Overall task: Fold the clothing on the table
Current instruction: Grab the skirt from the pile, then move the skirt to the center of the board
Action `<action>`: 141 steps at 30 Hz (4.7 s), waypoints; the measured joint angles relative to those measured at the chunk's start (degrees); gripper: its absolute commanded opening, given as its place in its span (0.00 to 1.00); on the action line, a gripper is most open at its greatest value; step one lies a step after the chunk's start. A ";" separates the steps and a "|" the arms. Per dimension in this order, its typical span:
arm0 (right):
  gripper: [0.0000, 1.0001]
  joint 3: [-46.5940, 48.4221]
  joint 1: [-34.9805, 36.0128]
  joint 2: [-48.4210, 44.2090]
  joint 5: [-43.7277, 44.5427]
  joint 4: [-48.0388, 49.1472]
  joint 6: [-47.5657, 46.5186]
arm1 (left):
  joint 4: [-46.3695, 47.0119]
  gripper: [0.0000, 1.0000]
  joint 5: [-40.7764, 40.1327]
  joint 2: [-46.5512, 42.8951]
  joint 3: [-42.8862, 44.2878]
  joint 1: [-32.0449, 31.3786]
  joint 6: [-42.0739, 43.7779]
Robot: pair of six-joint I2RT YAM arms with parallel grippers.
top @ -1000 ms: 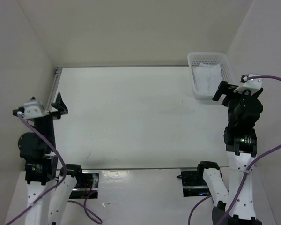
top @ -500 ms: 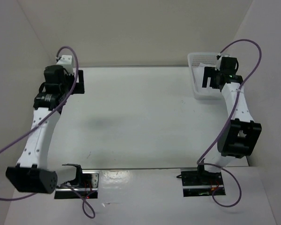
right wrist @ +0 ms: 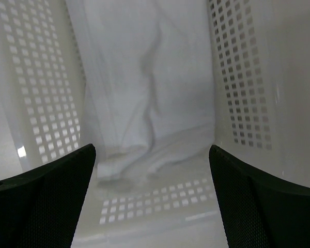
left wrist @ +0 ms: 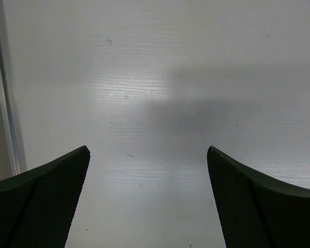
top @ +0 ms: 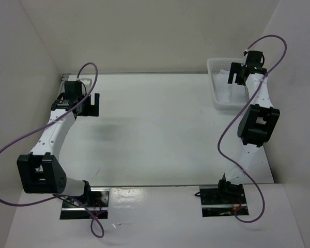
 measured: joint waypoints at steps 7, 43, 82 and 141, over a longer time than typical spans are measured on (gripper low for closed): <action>0.95 13.70 0.20 14.73 0.33 -1.22 0.87 | 2.32 1.00 -0.50 -3.45 -0.52 0.11 0.00; 0.84 6.21 6.88 15.04 12.35 -0.17 -5.09 | 2.71 1.00 -1.62 -2.10 -1.55 0.15 0.02; 0.00 59.28 3.45 47.36 1.95 -21.92 -4.31 | 3.32 1.00 -0.22 -2.10 -2.32 0.15 0.42; 0.96 -29.38 53.29 -35.78 6.86 -14.45 -4.13 | 2.97 1.00 8.92 -19.12 -7.98 -3.28 8.85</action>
